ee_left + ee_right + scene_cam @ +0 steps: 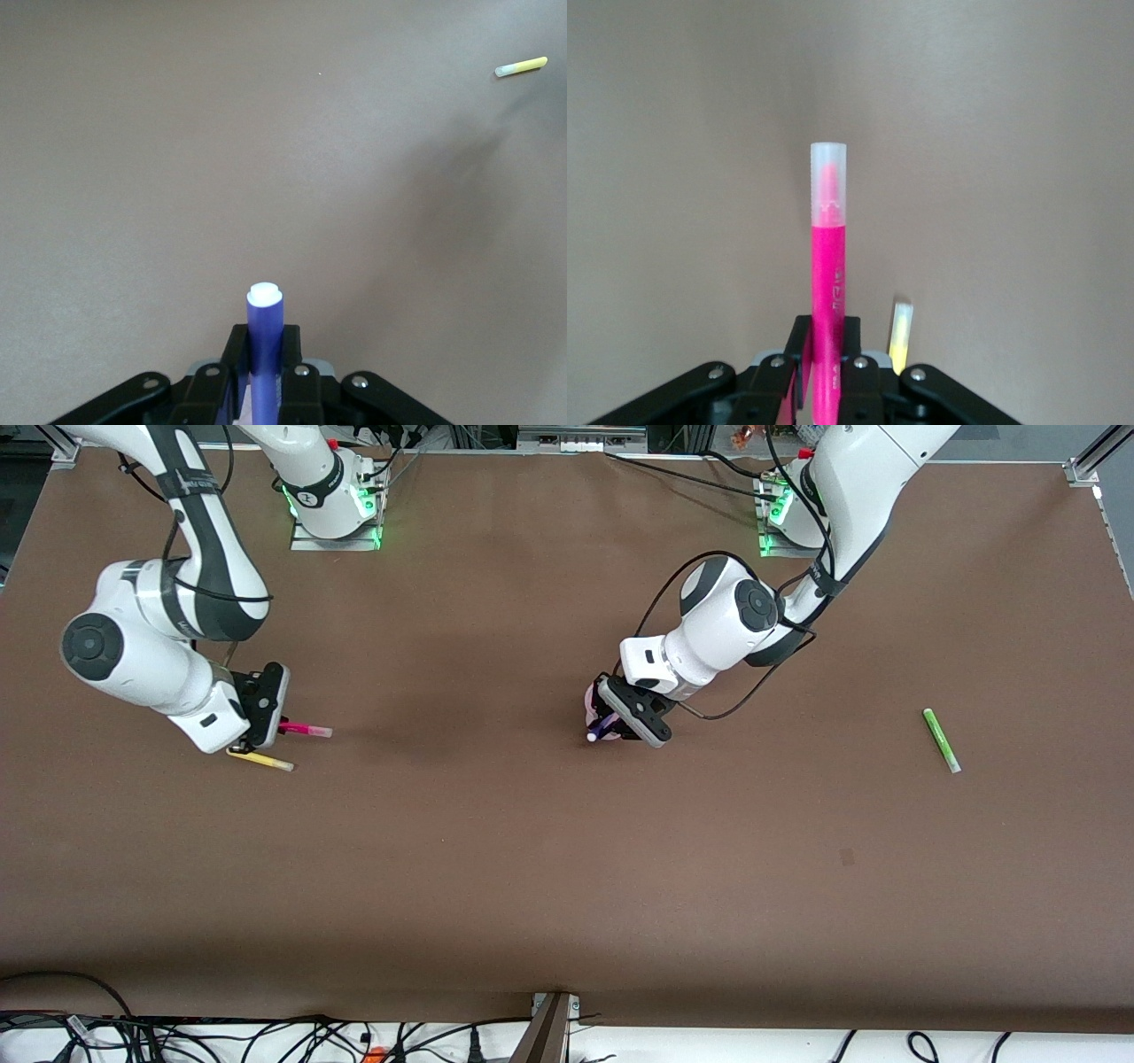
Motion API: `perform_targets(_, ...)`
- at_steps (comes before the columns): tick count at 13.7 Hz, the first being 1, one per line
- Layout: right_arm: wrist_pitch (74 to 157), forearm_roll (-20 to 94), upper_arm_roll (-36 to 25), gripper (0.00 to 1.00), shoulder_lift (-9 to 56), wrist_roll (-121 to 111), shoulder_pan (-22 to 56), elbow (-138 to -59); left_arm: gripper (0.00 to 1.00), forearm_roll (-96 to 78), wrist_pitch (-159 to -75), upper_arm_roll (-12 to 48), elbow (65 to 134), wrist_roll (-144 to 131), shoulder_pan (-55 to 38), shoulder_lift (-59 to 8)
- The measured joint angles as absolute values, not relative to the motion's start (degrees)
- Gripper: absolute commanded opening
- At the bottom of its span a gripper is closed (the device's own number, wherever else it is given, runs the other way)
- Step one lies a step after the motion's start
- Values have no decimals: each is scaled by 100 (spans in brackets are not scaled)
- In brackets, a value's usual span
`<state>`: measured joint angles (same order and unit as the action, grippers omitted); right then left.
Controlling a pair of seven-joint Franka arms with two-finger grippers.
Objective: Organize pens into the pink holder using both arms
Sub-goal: 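Withdraw the left gripper while the right gripper carries the marker to the cup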
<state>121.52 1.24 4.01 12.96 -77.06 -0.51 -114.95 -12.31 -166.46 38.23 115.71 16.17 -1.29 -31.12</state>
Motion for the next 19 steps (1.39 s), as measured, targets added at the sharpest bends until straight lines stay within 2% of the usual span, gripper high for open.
perform_targets(6, 11014, -484, 421, 0, 1321, -6088, 160, -10612, 100, -1228, -16617, 3838, 11480, 1617, -30, -2953)
perform_targets(8, 10297, -505, 429, 0, 1323, -5452, 265, -10113, 100, -1228, -16090, 3843, 11381, 1616, 167, -2751)
perform_targets(11, 9511, -533, 442, 0, 1323, -4591, 634, -9572, 100, -1228, -14234, 3841, 10759, 1614, 616, -2476)
perform_targets(15, 9368, -558, 451, 0, 1349, -3600, 1232, -9423, 100, -1148, -11543, 3789, 9643, 1612, 1334, -2369)
perform_targets(19, 8942, -691, 471, 0, 1430, -1969, 2185, -9129, 100, 42, -9398, 3746, 8659, 1511, 2002, -2356)
